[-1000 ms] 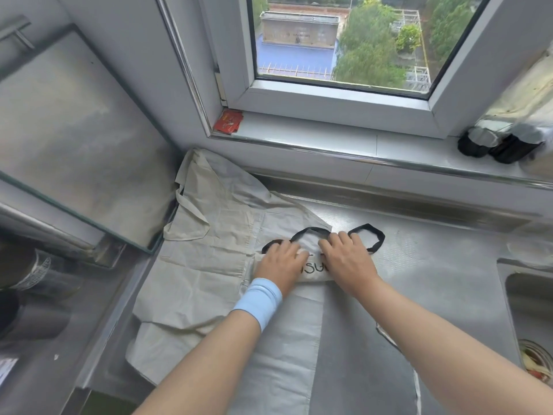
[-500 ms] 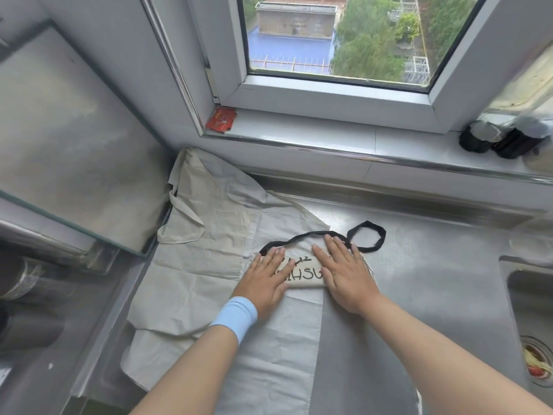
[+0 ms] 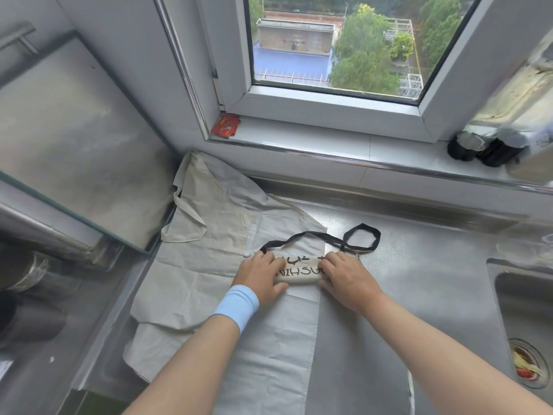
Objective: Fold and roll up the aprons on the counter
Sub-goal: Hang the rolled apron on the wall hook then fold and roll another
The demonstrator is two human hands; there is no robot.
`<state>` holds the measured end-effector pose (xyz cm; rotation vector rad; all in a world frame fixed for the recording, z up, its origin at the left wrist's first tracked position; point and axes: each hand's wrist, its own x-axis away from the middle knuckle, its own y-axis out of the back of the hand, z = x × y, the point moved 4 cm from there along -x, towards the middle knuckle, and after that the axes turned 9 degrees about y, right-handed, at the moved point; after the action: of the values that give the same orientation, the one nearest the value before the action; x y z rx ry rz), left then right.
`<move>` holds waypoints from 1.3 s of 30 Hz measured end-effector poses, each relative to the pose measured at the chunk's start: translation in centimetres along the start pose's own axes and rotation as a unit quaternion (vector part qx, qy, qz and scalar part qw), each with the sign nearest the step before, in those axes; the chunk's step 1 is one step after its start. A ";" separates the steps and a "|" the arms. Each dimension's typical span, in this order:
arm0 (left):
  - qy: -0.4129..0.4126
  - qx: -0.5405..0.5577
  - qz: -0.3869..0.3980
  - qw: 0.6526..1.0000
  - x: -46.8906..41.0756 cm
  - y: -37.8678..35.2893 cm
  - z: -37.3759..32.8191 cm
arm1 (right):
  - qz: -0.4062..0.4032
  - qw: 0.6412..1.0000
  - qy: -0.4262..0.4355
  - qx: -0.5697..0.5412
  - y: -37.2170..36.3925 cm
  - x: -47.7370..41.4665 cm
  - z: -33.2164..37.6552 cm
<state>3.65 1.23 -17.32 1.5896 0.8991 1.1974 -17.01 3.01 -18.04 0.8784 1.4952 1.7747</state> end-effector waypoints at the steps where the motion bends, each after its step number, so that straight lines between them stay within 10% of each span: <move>1: 0.007 0.014 -0.003 1.000 -0.1 0.0 0.5 | 0.003 1.000 -0.007 0.009 0.0 -0.1 -0.2; 14: 0.082 0.051 0.007 0.995 -3.0 0.9 1.3 | 0.063 0.975 -0.160 -0.140 1.4 -3.6 -2.6; 22: -0.044 -0.026 -0.088 0.995 -4.2 1.6 -3.7 | 0.016 0.996 -0.026 -0.078 1.6 -5.9 -0.4; 39: -0.080 -0.006 0.050 0.996 -3.6 -2.1 -1.0 | -0.018 0.996 0.013 -0.089 -1.3 -2.4 -2.7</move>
<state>1.67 -1.20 -20.29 1.7110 0.7145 1.1246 -17.84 -0.28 -19.89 0.7363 1.3371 1.8659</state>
